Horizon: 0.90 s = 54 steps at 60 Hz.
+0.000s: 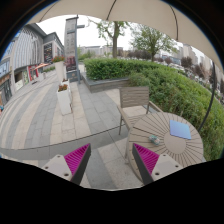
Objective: Arrange mouse
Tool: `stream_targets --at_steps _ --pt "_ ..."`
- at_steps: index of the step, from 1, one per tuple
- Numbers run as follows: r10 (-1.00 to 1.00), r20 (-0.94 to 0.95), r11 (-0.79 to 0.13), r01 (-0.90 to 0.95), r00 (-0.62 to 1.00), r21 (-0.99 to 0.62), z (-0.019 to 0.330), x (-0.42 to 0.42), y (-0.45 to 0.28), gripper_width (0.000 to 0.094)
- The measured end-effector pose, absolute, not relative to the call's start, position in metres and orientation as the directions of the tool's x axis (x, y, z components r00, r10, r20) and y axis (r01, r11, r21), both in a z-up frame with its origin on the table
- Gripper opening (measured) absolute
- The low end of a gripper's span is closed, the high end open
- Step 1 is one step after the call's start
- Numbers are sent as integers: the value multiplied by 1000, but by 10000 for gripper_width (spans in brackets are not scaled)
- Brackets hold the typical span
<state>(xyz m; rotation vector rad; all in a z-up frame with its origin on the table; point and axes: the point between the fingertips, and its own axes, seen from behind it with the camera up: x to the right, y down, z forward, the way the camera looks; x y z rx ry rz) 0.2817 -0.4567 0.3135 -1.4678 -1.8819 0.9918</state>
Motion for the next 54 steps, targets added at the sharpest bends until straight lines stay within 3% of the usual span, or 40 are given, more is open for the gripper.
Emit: stream_targets --at_steps 28,33,54 --pt "999 29 11 612 20 -790 261 243 -353 848" --pt "997 40 -8 607 67 -794 238 235 -306 848" --pt "983 59 -46 548 173 -835 186 197 -236 852"
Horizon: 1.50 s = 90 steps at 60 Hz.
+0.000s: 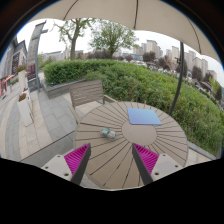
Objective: Arrange mouse
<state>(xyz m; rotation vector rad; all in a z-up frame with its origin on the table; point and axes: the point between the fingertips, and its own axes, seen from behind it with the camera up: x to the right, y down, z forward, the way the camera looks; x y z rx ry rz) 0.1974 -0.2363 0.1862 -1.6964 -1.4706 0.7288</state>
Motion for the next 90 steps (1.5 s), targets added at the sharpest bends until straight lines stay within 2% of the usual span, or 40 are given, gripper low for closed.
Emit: stream_targets --at_steps 10,19,27,51,60,82,87,90 --pt "982 36 -70 529 187 -846 145 161 -221 850" --pt "982 71 -30 512 175 -859 107 121 -204 850" --pt "984 46 -50 517 171 -855 71 90 -197 847" --pt "990 47 -37 559 135 -828 5 8 -186 844" --pt "991 37 -45 572 131 -819 -6 -13 -182 851" --pt "989 48 -44 579 142 -814 -8 -53 -160 835" --pt "990 36 -53 589 138 -807 -11 -58 -159 797" --pt "992 5 -70 595 124 -801 -15 -60 -164 661"
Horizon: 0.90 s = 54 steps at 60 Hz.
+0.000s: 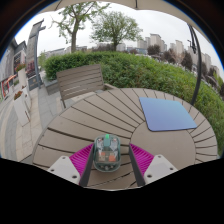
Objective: Arrange mouse
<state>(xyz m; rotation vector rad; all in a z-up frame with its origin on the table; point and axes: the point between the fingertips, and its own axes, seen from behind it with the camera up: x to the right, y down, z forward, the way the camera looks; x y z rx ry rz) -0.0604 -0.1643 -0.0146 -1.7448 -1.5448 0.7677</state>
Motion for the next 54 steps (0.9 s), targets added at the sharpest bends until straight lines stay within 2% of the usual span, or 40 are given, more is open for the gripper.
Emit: stream_targets --at_steps 1,2,3,4,13,16,24,31,37,44,47,52,54 --pt "992 5 -74 595 129 -800 -14 -60 -162 641" --pt "991 10 -73 595 135 -801 -13 -60 -160 579" --pt "990 23 -66 595 141 -801 -13 -60 -156 474" --pt "989 33 -58 593 142 -803 -12 -60 -153 414" --pt "987 -38 -128 628 154 -768 -5 -60 -142 361" --pt "986 -51 -137 610 156 -780 17 -62 -128 360" --pt "990 3 -76 540 143 -838 79 -93 -66 360" --pt "981 21 -84 519 195 -851 96 -128 13 360" --pt "968 31 -111 539 247 -835 68 -156 71 360" --pt "964 51 -121 603 261 -789 5 -174 111 365" --pt "967 51 -121 630 248 -767 -12 -173 115 396" --pt "972 34 -118 613 231 -781 -12 -177 116 462" --pt "971 32 -126 623 236 -772 -10 -174 116 543"
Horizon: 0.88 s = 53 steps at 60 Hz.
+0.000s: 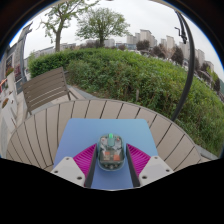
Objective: Arrange mouse
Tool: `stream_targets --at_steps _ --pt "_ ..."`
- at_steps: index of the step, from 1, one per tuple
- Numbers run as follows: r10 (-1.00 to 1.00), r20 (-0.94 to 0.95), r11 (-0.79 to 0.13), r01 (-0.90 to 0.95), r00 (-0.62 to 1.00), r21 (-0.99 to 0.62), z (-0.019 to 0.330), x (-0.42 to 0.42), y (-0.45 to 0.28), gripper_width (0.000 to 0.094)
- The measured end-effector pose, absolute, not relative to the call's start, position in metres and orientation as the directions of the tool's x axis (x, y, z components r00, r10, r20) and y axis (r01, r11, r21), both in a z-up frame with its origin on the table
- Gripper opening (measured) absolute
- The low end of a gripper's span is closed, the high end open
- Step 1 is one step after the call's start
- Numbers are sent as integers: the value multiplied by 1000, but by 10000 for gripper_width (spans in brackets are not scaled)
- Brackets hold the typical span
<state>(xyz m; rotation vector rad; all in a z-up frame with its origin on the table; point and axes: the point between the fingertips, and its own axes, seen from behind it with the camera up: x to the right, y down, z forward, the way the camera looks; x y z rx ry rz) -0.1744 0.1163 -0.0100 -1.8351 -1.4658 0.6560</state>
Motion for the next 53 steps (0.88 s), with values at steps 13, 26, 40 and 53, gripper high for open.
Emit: stream_targets --at_steps 13,26,40,53 --pt "973 47 -114 652 224 -750 62 -108 100 854" --pt "980 62 -93 716 187 -692 131 53 50 847" --pt "986 74 -61 731 151 -680 154 148 14 854" --pt "979 45 -116 718 200 -686 155 157 13 859"
